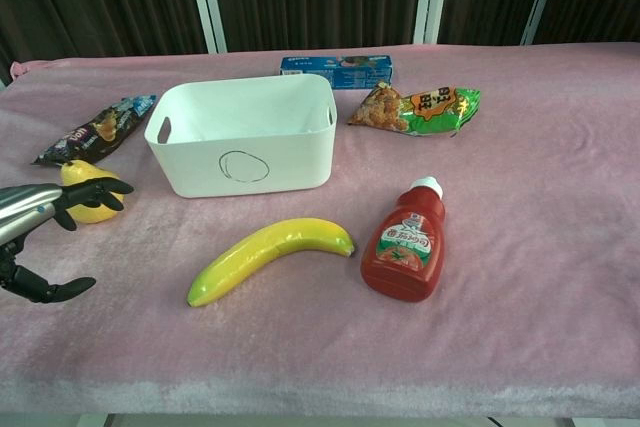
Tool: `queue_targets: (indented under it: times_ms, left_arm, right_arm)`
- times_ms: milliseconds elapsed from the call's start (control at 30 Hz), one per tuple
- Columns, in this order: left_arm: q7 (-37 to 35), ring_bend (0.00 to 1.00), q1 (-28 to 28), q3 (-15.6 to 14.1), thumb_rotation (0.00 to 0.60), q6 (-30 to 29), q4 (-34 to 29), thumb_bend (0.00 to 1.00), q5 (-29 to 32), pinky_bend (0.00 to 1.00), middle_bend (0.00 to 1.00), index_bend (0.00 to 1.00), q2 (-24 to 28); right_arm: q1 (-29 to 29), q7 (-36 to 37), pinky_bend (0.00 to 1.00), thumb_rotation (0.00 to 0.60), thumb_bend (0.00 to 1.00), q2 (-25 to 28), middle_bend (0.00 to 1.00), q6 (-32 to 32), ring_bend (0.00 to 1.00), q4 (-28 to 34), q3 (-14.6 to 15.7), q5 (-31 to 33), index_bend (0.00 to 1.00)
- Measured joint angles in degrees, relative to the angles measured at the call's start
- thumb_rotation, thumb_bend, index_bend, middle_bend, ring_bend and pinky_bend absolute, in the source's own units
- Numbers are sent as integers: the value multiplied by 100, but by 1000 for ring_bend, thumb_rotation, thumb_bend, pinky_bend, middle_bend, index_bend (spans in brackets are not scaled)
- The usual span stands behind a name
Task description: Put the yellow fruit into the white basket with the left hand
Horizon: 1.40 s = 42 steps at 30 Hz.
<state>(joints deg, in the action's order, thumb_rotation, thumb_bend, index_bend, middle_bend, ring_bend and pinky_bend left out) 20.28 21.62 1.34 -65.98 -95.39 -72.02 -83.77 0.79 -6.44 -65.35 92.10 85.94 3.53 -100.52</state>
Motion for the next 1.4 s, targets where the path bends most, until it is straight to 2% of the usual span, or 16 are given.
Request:
queue_targets:
  times_ms: [600,867,1033,1233,1400]
  left_arm:
    - [-66,144,-1,41,600,-71,50,322,-8,297,161,104,7]
    - [-245,53,26,322,600,-447,496,323,-226,282,62,38,-197]
    - [-299,0,187,612,600,-292,864,321,-3,217,1,0,-279]
    - [-287,0,352,809,600,45,1256,313,432,155,0,0,-358]
    - [-335,0,475,920,600,371,1526,310,790,153,0,0,-431]
  right_arm:
    - [3,-40,235,600,114,3,79,-26,77,15,10,9,61]
    - [-14,-52,235,600,114,20,79,-69,77,48,-8,53,61]
    - [-14,-34,235,600,114,23,79,-62,77,43,-9,51,61]
    - [-12,-50,235,600,114,21,79,-69,77,39,5,39,61]
    - [-13,-46,235,600,114,19,79,-68,77,44,-2,49,61]
